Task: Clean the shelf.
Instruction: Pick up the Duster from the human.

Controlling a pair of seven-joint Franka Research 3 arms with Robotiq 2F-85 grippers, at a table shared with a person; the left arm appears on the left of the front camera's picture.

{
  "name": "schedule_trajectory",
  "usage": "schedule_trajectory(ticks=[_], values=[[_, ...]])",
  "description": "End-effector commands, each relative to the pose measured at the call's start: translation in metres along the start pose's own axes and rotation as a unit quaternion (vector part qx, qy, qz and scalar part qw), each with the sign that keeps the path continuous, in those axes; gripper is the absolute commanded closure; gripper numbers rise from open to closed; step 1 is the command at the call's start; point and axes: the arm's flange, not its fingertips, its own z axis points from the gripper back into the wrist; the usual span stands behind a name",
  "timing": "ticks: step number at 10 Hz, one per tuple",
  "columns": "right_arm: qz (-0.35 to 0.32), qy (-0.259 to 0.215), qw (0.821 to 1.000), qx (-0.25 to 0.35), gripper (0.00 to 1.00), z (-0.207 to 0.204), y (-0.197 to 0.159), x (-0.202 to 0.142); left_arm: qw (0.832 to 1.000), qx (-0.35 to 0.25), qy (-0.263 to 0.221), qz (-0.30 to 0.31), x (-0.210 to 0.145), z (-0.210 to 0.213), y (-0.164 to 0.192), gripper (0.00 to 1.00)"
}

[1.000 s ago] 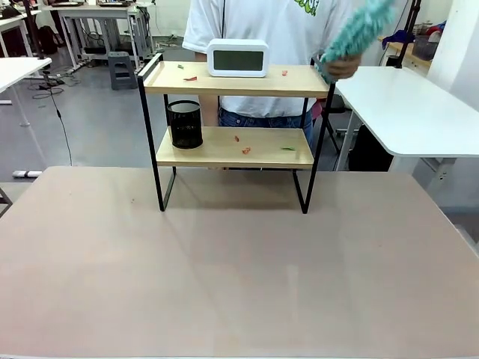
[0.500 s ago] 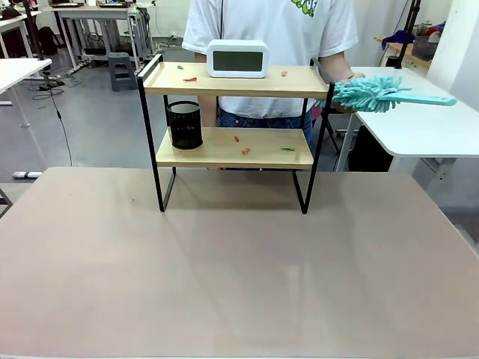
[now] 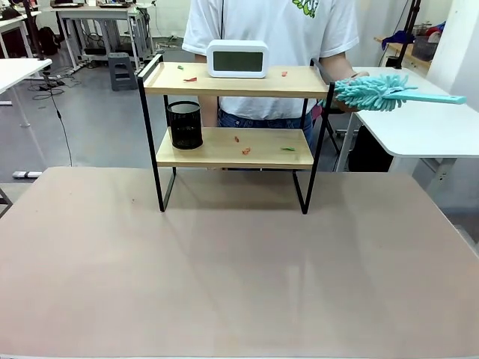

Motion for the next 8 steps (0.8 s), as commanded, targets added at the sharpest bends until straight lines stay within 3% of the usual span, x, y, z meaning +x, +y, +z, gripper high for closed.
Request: schedule_trajectory(ticks=[1, 2, 4, 7, 8], values=[[-0.063, 0.002, 0.998, -0.018, 0.00, -0.027, 0.074, 0.036, 1.000, -0.009, -0.008, -0.013, 0.002, 0.001, 0.001, 0.00], [-0.067, -0.002, 0.998, -0.013, 0.00, -0.052, 0.102, 0.046, 1.000, -0.009, -0.008, -0.013, 0.002, 0.001, 0.001, 0.00], [-0.080, 0.037, 0.996, -0.005, 0.00, -0.120, 0.138, 0.061, 1.000, -0.009, -0.008, -0.013, 0.002, 0.001, 0.001, 0.00], [-0.135, 0.173, 0.975, 0.028, 0.00, -0.203, 0.145, 0.098, 1.000, -0.009, -0.008, -0.013, 0.002, 0.001, 0.001, 0.00], [-0.138, 0.182, 0.973, 0.028, 0.00, -0.222, 0.149, 0.100, 1.000, -0.009, -0.008, -0.013, 0.002, 0.001, 0.001, 0.00]])
